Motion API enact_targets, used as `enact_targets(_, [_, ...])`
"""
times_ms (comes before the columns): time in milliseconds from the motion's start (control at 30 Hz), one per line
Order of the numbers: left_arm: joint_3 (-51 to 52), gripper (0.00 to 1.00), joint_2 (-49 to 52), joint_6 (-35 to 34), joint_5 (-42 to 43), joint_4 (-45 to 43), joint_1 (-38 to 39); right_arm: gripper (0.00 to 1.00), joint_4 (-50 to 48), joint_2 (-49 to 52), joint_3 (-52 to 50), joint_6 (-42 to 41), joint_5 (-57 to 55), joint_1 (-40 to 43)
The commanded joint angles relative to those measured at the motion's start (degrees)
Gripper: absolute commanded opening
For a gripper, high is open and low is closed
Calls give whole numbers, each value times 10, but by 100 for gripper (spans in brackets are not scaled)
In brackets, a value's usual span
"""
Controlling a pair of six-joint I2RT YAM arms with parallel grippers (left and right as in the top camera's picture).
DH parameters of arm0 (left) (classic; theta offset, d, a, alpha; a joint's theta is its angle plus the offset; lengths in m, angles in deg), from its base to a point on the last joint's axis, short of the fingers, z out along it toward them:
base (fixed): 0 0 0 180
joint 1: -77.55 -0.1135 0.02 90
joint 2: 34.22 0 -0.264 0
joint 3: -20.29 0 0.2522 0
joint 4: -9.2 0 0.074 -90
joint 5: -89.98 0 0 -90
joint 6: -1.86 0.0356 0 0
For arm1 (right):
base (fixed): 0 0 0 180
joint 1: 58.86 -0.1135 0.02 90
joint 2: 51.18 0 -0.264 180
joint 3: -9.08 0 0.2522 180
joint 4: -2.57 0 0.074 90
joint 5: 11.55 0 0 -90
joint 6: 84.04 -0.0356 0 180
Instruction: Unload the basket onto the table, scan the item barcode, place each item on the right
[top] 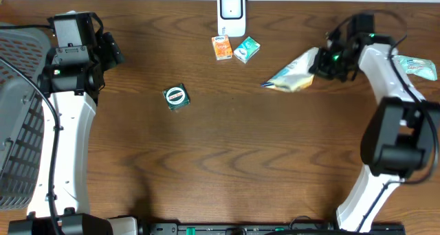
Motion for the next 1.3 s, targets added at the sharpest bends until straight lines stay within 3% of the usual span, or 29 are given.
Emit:
enact_targets(0, [-5, 98, 4, 7, -5, 1, -2, 1, 7, -69, 28, 3, -89, -7])
enact_targets(200, [-5, 98, 4, 7, -5, 1, -2, 1, 36, -81, 27, -21, -153, -19])
enact_targets(233, [-5, 98, 4, 7, -5, 1, -2, 6, 44, -79, 26, -35, -153, -19])
enact_targets(300, [-5, 98, 4, 7, -5, 1, -2, 46, 60, -71, 26, -58, -153, -19])
enact_targets(367, [-5, 98, 4, 7, -5, 1, -2, 68, 80, -63, 26, -76, -153, -19])
enact_targets(567, [-5, 98, 4, 7, -5, 1, -2, 86, 117, -31, 4, -101, -131, -22])
enact_targets(800, [-5, 98, 4, 7, -5, 1, -2, 99, -5, 9, -59, -101, -24, -22])
enact_targets(967, [-5, 98, 4, 7, -5, 1, -2, 99, -98, 31, -101, -102, 18, -23])
enact_targets(1033, [-5, 98, 4, 7, -5, 1, -2, 94, -128, 44, -109, -112, 18, -26])
enact_targets(1067, [-5, 98, 4, 7, -5, 0, -2, 85, -136, 48, -111, -116, 19, -28])
enact_targets(1100, [-5, 98, 4, 7, -5, 1, -2, 51, -142, 54, -111, -119, 18, -31])
enact_targets(1167, [-5, 98, 4, 7, -5, 0, -2, 9, -147, 59, -111, -118, 17, -34])
enact_targets(1200, [-5, 98, 4, 7, -5, 1, -2, 1, -147, 59, -111, -118, 14, -34])
enact_targets(1267, [-5, 98, 4, 7, -5, 0, -2, 1, -148, 57, -107, -118, 14, -31])
